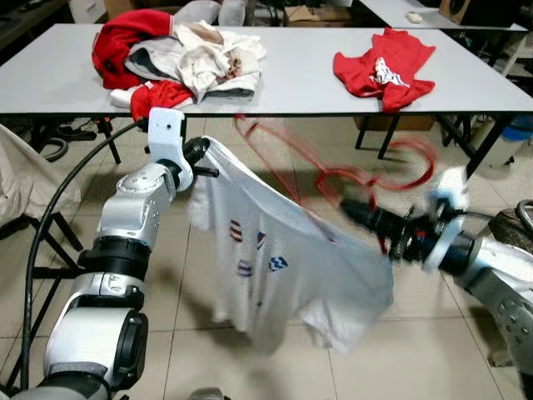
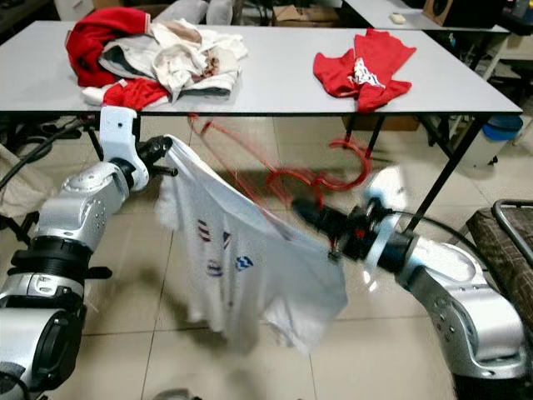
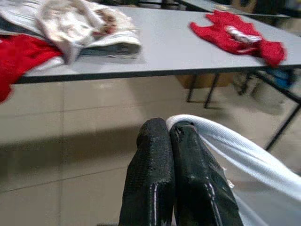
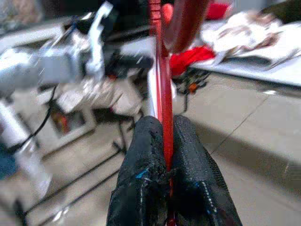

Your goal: Hang hanger

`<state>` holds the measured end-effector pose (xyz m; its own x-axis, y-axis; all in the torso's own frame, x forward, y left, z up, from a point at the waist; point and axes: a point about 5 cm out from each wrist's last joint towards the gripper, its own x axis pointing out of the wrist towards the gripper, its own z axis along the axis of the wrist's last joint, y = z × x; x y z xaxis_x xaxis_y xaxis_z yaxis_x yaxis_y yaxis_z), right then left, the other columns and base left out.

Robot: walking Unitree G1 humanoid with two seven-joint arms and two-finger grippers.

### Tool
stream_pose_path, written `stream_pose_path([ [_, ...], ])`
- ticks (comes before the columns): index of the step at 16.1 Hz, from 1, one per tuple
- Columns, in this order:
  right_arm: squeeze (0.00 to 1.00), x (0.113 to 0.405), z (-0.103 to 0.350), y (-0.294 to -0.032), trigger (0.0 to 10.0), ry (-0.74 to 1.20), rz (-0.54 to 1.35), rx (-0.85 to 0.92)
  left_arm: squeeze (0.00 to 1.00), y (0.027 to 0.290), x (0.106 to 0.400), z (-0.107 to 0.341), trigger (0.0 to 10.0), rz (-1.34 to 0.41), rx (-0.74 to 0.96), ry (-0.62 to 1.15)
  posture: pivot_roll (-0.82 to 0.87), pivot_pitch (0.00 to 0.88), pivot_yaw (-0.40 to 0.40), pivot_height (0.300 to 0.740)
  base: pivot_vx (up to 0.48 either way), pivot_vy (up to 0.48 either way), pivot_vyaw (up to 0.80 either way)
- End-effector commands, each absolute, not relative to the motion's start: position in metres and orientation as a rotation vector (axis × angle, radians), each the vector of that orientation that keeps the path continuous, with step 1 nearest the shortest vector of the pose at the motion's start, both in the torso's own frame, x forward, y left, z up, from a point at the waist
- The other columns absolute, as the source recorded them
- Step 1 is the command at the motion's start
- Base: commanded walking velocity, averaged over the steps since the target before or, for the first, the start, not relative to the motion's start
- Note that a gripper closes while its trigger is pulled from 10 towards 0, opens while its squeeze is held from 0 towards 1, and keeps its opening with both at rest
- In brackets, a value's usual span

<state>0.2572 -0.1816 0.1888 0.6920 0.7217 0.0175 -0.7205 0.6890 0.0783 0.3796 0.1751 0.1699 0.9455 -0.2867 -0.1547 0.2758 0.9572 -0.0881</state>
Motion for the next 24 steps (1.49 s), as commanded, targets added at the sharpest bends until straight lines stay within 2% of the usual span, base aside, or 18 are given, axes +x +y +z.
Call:
stream_pose_path([
  [1, 0.00, 0.272, 0.202, -0.197, 0.0, -0.079, 0.609, 0.089, 0.00, 0.167, 0.374, 0.168, 0.0, -0.356, -0.091, 0.163, 0.05, 0.000, 0.030, 0.740, 0.000, 0.000, 0.00],
  [4, 0.00, 0.281, 0.203, -0.197, 0.0, -0.116, 0.526, 0.096, 0.00, 0.144, 0.360, 0.170, 0.0, -0.498, -0.059, 0.163, 0.05, 0.000, 0.032, 0.740, 0.000, 0.000, 0.00],
  [6, 0.00, 0.285, 0.202, -0.198, 0.0, -0.136, 0.474, 0.095, 0.00, 0.115, 0.336, 0.181, 0.0, -0.699, 0.000, 0.138, 0.05, 0.000, 0.032, 0.740, 0.000, 0.000, 0.00],
  [10, 0.00, 0.285, 0.202, -0.198, 0.0, -0.136, 0.474, 0.095, 0.00, 0.115, 0.336, 0.181, 0.0, -0.699, 0.000, 0.138, 0.05, 0.000, 0.032, 0.740, 0.000, 0.000, 0.00],
  [11, 0.00, 0.293, 0.205, -0.205, 0.0, -0.195, 0.404, 0.169, 0.00, 0.093, 0.319, 0.186, 0.0, -0.768, -0.003, 0.129, 0.07, 0.000, 0.009, 0.740, 0.000, 0.000, 0.00],
  [12, 0.00, 0.297, 0.208, -0.209, 0.0, -0.235, 0.362, 0.224, 0.00, 0.084, 0.315, 0.187, 0.0, -0.770, -0.008, 0.123, 0.07, 0.000, 0.009, 0.740, 0.000, 0.000, 0.00],
  [13, 0.00, 0.303, 0.208, -0.217, 0.0, -0.263, 0.290, 0.335, 0.00, 0.090, 0.320, 0.188, 0.0, -0.671, -0.002, 0.110, 0.07, 0.000, 0.011, 0.740, 0.000, 0.000, 0.00],
  [15, 0.00, 0.302, 0.196, -0.219, 0.0, -0.155, 0.275, 0.222, 0.00, 0.107, 0.326, 0.185, 0.0, -0.558, 0.040, 0.106, 0.07, 0.000, 0.011, 0.740, 0.000, 0.000, 0.00],
  [16, 0.00, 0.292, 0.170, -0.217, 0.0, 0.010, 0.234, 0.017, 0.00, 0.128, 0.325, 0.174, 0.0, -0.448, 0.141, 0.094, 0.07, 0.000, 0.007, 0.740, 0.000, 0.000, 0.00],
  [17, 0.00, 0.288, 0.163, -0.217, 5.7, 0.043, 0.202, 0.012, 0.00, 0.132, 0.324, 0.169, 3.1, -0.418, 0.157, 0.100, 0.07, 0.000, 0.007, 0.740, 0.000, 0.000, 0.00],
  [18, 0.00, 0.280, 0.151, -0.216, 10.0, 0.101, 0.129, 0.031, 0.00, 0.136, 0.318, 0.162, 10.0, -0.384, 0.146, 0.094, 0.07, 0.000, 0.008, 0.740, 0.000, 0.000, 0.00],
  [19, 0.00, 0.277, 0.147, -0.215, 10.0, 0.119, 0.108, 0.037, 0.00, 0.136, 0.316, 0.160, 10.0, -0.374, 0.136, 0.095, 0.07, 0.000, 0.009, 0.740, 0.000, 0.000, 0.00],
  [21, 0.00, 0.253, 0.121, -0.202, 10.0, 0.257, 0.071, 0.029, 0.00, 0.146, 0.307, 0.141, 10.0, -0.261, 0.172, 0.116, 0.05, 0.000, 0.027, 0.740, 0.000, 0.000, 0.00],
  [22, 0.00, 0.247, 0.117, -0.200, 10.0, 0.270, 0.051, 0.054, 0.00, 0.146, 0.304, 0.140, 10.0, -0.241, 0.193, 0.071, 0.04, 0.007, 0.033, 0.740, 0.000, 0.000, 0.00],
  [24, 0.00, 0.240, 0.114, -0.200, 10.0, 0.260, -0.017, 0.050, 0.00, 0.138, 0.299, 0.138, 10.0, -0.273, 0.161, 0.046, 0.02, 0.010, 0.042, 0.740, 0.000, 0.000, -0.75],
])
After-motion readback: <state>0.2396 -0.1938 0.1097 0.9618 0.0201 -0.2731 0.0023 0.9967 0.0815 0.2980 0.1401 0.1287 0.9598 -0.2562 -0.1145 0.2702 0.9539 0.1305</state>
